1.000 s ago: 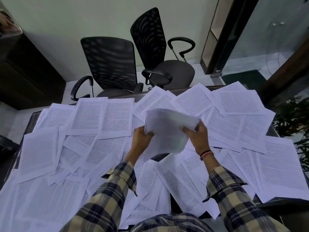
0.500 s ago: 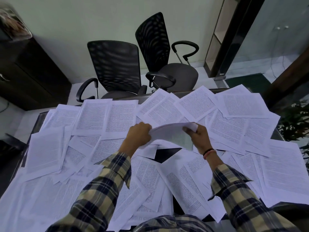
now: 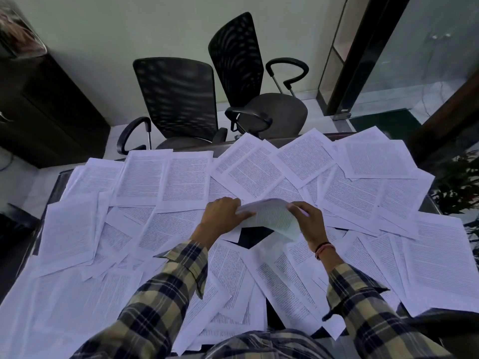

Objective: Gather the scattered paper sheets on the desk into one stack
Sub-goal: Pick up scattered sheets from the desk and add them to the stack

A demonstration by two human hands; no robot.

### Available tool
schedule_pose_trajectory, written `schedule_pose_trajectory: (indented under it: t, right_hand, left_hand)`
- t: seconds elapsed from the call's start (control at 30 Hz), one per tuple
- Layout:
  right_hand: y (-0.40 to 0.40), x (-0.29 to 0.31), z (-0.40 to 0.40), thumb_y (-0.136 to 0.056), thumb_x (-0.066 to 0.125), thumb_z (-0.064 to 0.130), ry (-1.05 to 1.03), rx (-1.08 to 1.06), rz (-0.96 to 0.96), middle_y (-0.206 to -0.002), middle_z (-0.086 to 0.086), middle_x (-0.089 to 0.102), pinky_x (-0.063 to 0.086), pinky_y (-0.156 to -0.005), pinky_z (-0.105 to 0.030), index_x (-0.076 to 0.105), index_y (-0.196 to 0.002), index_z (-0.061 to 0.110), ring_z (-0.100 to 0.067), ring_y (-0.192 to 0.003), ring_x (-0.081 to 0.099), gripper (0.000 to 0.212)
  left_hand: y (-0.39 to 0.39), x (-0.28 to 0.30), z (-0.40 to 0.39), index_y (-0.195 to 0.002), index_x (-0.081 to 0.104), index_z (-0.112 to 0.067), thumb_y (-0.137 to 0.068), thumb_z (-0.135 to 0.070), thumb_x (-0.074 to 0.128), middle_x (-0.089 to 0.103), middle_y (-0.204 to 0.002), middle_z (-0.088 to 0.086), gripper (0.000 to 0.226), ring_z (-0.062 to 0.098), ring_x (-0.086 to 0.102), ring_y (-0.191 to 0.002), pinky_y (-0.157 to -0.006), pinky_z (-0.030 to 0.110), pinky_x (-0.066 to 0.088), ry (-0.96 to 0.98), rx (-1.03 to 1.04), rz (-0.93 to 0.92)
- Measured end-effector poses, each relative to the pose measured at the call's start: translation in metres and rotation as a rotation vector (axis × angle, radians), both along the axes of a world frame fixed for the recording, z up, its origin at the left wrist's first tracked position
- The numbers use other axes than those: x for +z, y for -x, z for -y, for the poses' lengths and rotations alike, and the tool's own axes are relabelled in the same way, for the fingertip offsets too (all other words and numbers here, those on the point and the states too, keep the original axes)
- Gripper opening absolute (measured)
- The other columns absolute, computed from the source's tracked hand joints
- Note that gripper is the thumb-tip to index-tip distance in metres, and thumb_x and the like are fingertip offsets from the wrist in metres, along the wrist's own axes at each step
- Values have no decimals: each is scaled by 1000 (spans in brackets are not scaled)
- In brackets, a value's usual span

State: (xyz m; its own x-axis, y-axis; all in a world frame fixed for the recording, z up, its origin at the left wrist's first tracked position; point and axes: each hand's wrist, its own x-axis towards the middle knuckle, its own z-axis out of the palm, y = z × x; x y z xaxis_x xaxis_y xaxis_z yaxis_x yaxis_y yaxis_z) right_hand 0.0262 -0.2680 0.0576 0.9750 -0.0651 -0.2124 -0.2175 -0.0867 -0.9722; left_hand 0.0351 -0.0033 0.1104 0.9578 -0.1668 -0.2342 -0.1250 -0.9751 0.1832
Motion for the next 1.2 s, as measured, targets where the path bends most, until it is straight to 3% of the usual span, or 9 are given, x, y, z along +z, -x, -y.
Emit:
schedule_pose_trajectory:
  t: [0.2, 0.3, 0.43, 0.53, 0.73, 0.83, 0.9, 1.03, 1.2]
  right_hand:
    - [-4, 0, 1, -95, 68, 42, -37, -22, -31, -70, -24, 48, 37, -67, -36, 60, -73, -1, -22, -68, 44, 49]
    - [-3, 1, 3, -96, 70, 26, -19, -12, -33, -77, -9, 65, 45, -75, -29, 74, -82, 7, -10, -73, 57, 24]
    - [-2, 2, 5, -94, 73, 30, 39, 32, -12, -87, -2, 75, 50, -79, -25, 79, -90, 15, -9, -83, 66, 16]
    - [-1, 3, 5, -88, 79, 38, 84, 96, -11, -86, 2, 75, 52, -76, -27, 79, -92, 22, -10, -83, 67, 17]
    - [-7, 1, 25, -74, 90, 36, 85, 83, -2, -119, 6, 70, 56, -92, -35, 71, -116, 27, -16, -113, 64, 47]
    - [-14, -5, 50, -59, 91, 53, 28, -18, -88, -141, 6, 53, 50, -98, -35, 47, -145, 26, -15, -126, 54, 101]
    - [-18, -7, 54, -58, 96, 47, -89, 25, -130, -148, 3, 51, 46, -106, -37, 40, -149, 27, -16, -134, 50, 108]
    - [-27, 6, 11, -79, 88, 17, -105, 314, -95, -129, 3, 69, 57, -97, -33, 59, -133, 22, -16, -118, 65, 61]
    - [-25, 6, -46, -85, 80, 2, -58, 381, -69, -102, -8, 78, 62, -80, -39, 75, -104, 19, -21, -93, 71, 27]
  left_hand:
    - [-2, -5, 12, -73, 49, -18, -108, -59, 19, 62, -78, 3, 62, 27, 65, -77, -73, 38, 52, 54, 48, 14]
    - [-2, -8, 11, -78, 51, -17, -108, -55, 24, 65, -84, 5, 56, 29, 67, -82, -72, 38, 51, 61, 64, 9]
    - [-2, -11, 14, -117, 63, -18, -101, -69, 34, 69, -111, 3, 61, 26, 67, -98, -80, 40, 53, 102, 9, 12]
    - [-9, -15, 27, -146, 49, -23, -101, -59, 49, 65, -131, 4, 58, 28, 65, -115, -92, 43, 53, 83, -80, -28]
    - [-25, -15, 51, -97, 70, -18, -99, -21, 60, 71, -101, 3, 10, 27, 64, -98, -77, 36, 46, 279, 19, -5]
    - [-25, -15, 25, -78, 63, -13, -90, -23, 71, 67, -80, 8, 18, 23, 62, -81, -74, 40, 49, 622, 225, 26]
    - [-16, -12, 7, -85, 64, -2, -90, -27, 73, 69, -83, 15, 28, 18, 62, -78, -73, 39, 50, 856, 357, -14]
    - [14, -12, -16, -104, 74, -3, -96, -20, 72, 76, -99, 6, 19, 19, 70, -90, -81, 39, 57, 1194, 570, -98]
    - [61, -28, -42, -111, 75, -12, -95, -21, 74, 79, -105, 2, 18, 19, 74, -93, -83, 34, 61, 1222, 732, -64]
